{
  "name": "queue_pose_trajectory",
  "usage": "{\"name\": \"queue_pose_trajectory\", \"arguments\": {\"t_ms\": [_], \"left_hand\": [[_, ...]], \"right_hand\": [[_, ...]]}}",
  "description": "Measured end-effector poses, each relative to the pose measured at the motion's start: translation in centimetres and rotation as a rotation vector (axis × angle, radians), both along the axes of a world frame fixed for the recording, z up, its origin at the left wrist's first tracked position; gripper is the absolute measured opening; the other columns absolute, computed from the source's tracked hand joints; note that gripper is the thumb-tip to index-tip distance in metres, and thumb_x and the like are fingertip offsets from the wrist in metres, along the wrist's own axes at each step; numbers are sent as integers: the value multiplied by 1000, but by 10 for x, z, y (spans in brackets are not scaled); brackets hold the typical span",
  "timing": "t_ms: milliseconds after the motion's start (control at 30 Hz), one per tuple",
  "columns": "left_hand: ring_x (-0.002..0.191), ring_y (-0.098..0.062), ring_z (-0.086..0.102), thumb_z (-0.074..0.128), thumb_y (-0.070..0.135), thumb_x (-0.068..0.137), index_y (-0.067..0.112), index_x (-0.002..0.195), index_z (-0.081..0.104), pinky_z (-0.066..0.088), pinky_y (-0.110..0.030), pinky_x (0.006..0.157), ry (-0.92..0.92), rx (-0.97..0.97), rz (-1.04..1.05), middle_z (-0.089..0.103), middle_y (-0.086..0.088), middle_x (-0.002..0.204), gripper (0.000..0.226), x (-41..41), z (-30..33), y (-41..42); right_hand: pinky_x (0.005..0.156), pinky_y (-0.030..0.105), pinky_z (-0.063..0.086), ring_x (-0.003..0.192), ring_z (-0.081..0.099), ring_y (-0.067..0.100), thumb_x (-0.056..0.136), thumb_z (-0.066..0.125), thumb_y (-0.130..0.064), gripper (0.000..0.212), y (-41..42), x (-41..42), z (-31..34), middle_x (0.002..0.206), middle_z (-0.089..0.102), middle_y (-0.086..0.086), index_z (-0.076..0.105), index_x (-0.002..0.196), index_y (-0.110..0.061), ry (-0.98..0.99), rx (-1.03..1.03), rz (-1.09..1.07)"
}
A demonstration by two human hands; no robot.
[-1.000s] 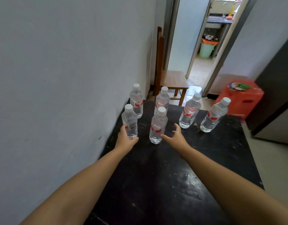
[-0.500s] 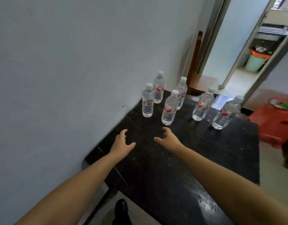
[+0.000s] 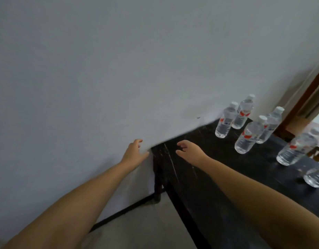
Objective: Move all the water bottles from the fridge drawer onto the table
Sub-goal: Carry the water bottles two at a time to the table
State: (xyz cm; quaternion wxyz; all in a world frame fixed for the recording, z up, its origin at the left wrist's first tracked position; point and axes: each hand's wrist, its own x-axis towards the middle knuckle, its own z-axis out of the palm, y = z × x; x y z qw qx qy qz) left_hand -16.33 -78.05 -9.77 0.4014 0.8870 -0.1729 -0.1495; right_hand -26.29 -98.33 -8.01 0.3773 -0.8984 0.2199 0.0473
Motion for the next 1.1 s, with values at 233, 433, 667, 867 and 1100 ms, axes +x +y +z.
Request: {"name": "queue_pose_trajectory", "arguments": {"t_ms": [233,433,667,867,1100], "left_hand": [[122,-28,50,63,20,89,10,139,37,41,-30,92,74,2,328,45,-16,137,58,-75,-7,175],[117,-32,52,64,12,87,4,136,40,44,-36,92,140,-6,740,47,-19,131,55,-174,-20,339],[89,-26,49,66,7,84,6,130,45,47,-38,79,106,-79,1234,48,-22,124,51,-269,-16,481],[97,-27,54,66,13,86,9,134,42,48,-35,88,115,-46,1502,49,-19,126,54,-331,-16,534],[113,-24,56,67,21,86,9,135,43,47,-31,92,17,49,1850,53,-13,127,56,-411,14,546]], "right_hand": [[88,24,41,116,56,25,96,52,-32,41,151,-2,-9,127,59,13,53,128,-7,-2,56,309],[90,28,40,116,54,24,99,44,-38,41,301,-15,-12,127,58,8,54,125,-9,16,74,656],[85,26,42,106,57,19,97,47,-34,33,478,-34,1,119,62,6,58,117,-10,-14,76,1094],[89,29,45,107,58,21,96,50,-29,35,590,-41,7,121,61,9,57,122,-7,11,49,1455],[85,27,44,106,60,24,95,51,-22,30,706,-69,22,119,65,11,60,120,-8,-67,4,1856]]}}
